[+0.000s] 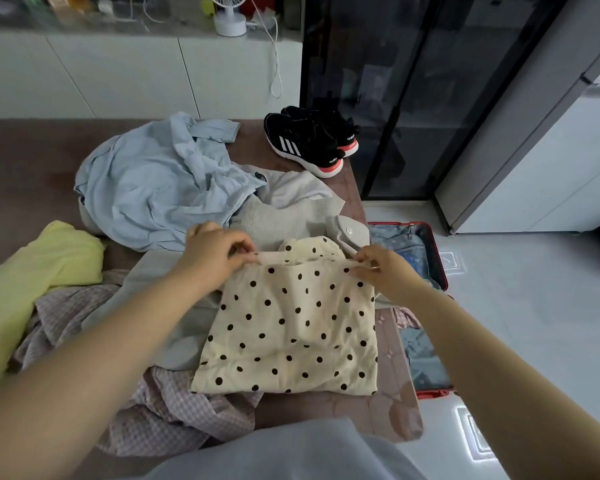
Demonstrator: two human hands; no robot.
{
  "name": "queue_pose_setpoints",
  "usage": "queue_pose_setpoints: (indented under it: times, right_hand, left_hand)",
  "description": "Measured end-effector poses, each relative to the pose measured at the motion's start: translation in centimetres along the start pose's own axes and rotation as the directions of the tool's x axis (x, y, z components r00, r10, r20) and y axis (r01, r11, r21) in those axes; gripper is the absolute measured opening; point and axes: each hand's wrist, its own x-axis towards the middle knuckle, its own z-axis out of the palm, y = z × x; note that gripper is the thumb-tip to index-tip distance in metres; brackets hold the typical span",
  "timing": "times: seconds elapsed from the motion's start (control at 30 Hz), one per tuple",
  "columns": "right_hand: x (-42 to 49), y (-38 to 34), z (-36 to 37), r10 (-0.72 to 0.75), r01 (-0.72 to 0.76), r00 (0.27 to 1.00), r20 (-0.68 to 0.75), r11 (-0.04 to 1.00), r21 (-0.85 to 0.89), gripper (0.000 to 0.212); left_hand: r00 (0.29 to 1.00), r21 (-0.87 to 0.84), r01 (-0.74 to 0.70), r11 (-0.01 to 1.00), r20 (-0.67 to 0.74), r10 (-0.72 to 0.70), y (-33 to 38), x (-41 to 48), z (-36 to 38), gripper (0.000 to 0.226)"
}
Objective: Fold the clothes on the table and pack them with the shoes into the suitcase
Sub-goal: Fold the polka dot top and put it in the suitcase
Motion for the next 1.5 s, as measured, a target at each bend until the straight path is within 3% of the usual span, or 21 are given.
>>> queue_pose_setpoints:
  times: [0.1, 0.27, 0.37, 0.43, 0.47, 0.57, 0.63, 0.67, 0.73, 0.8, 0.87, 0.93, 1.03, 1.07, 1.13, 1.2, 1.23, 1.3, 1.37, 1.43, 1.5]
  right_hand:
    - [0.6, 0.7, -0.7, 0.129, -0.113, 0.989, -0.073, 0.976, 0.184, 0.014]
    - [1.6, 0.7, 1.3, 0.236, -0.22, 0.958, -0.165, 0.969, 0.112, 0.022]
    - [1.7, 0.9, 2.7, 0.297, -0.287, 0.935, -0.195, 0.955, 0.082, 0.025]
    - [1.4, 0.8, 3.2, 0.218, -0.238, 0.932, -0.289, 0.971, -0.036, 0.031]
    - [1.1, 0.8, 3.4, 0.123, -0.174, 0.932, -0.342, 0.977, -0.122, 0.035]
    - [-1.9, -0.1, 4.5, -0.262, 0.144, 0.892, -0.369, 0.938, -0.316, 0.035]
    - [-4.2, 0.0, 6.2, -0.46, 0.332, 0.866, -0.198, 0.823, -0.461, 0.038]
    - [-5.0, 0.4, 6.9, -0.453, 0.364, 0.89, -0.057, 0.78, -0.51, 0.044]
    - [-5.7, 1.6, 7.6, -0.28, 0.303, 0.951, 0.132, 0.759, -0.576, 0.061]
    - [-5.5, 2.5, 7.4, -0.112, 0.195, 0.979, 0.172, 0.773, -0.604, 0.074]
    - [-5.8, 2.5, 6.9, -0.139, 0.204, 0.978, 0.152, 0.762, -0.615, 0.084]
    - [-7.1, 2.5, 7.0, -0.229, 0.289, 0.957, 0.178, 0.686, -0.668, 0.089]
    - [-9.5, 4.2, 8.2, -0.29, 0.415, 0.91, 0.298, 0.601, -0.683, 0.077]
    - [-10.2, 4.6, 8.6, -0.261, 0.422, 0.906, 0.334, 0.621, -0.66, 0.076]
    - [-10.9, 5.3, 9.3, -0.216, 0.393, 0.917, 0.336, 0.642, -0.659, 0.073]
    - [-11.1, 5.1, 10.0, -0.202, 0.353, 0.934, 0.294, 0.643, -0.68, 0.063]
    - [-11.0, 4.7, 10.1, -0.235, 0.359, 0.933, 0.272, 0.648, -0.671, 0.056]
    - [-10.6, 3.8, 9.7, -0.32, 0.398, 0.916, 0.241, 0.651, -0.647, 0.045]
    - [-10.5, 3.3, 8.4, -0.367, 0.436, 0.898, 0.242, 0.674, -0.596, 0.041]
    - [-10.5, 2.6, 6.3, -0.33, 0.395, 0.919, 0.218, 0.787, -0.474, 0.034]
    - [-11.1, 1.4, 3.5, -0.181, 0.247, 0.959, 0.217, 0.91, -0.332, 0.035]
  left_hand:
    - [0.993, 0.017, -0.008, 1.0, -0.12, 0.01, 0.3, 1.5, -1.7, 0.013]
    - [0.987, 0.279, 0.029, 0.96, -0.16, 0.017, 2.0, 2.6, -0.6, 0.016]
    - [0.93, 0.349, -0.245, 0.905, -0.18, 0.322, 3.9, 0.2, 1.2, 0.028]
    - [0.841, 0.397, -0.484, 0.78, -0.035, 0.54, 4.4, -2.6, 3.1, 0.03]
    - [0.82, 0.397, -0.543, 0.74, 0.06, 0.569, 4.0, -4.0, 4.2, 0.031]
    - [0.844, 0.459, -0.535, 0.709, 0.265, 0.465, 1.0, -5.3, 6.1, 0.055]
    - [0.847, 0.519, -0.531, 0.67, 0.308, 0.434, -0.9, -4.4, 6.5, 0.067]
    - [0.853, 0.526, -0.522, 0.672, 0.322, 0.411, -1.4, -3.8, 6.5, 0.071]
    - [0.855, 0.516, -0.509, 0.689, 0.394, 0.337, -1.8, -2.8, 6.0, 0.08]
    - [0.85, 0.534, -0.505, 0.678, 0.445, 0.282, -2.1, -2.1, 5.7, 0.086]
    - [0.836, 0.532, -0.507, 0.678, 0.494, 0.238, -2.2, -1.7, 5.3, 0.09]
    - [0.821, 0.519, -0.515, 0.682, 0.528, 0.219, -2.1, -1.5, 4.6, 0.097]
    - [0.757, 0.411, -0.648, 0.641, 0.444, 0.48, -1.8, -3.4, 3.9, 0.103]
    - [0.708, 0.341, -0.704, 0.622, 0.4, 0.582, -1.7, -4.4, 4.1, 0.101]
    - [0.664, 0.232, -0.741, 0.63, 0.396, 0.635, -1.7, -6.6, 4.6, 0.092]
    - [0.698, 0.261, -0.698, 0.667, 0.458, 0.551, -1.9, -8.3, 5.0, 0.067]
    - [0.727, 0.279, -0.647, 0.709, 0.506, 0.464, -2.0, -8.7, 5.0, 0.065]
    - [0.714, 0.276, -0.556, 0.784, 0.642, 0.28, -2.5, -9.0, 4.8, 0.083]
    - [0.701, 0.306, -0.539, 0.784, 0.679, 0.217, -2.4, -8.8, 4.6, 0.089]
    - [0.712, 0.298, -0.509, 0.808, 0.673, 0.2, -2.0, -8.7, 4.2, 0.086]
    - [0.741, 0.254, -0.432, 0.865, 0.647, 0.18, -0.6, -8.9, 3.2, 0.067]
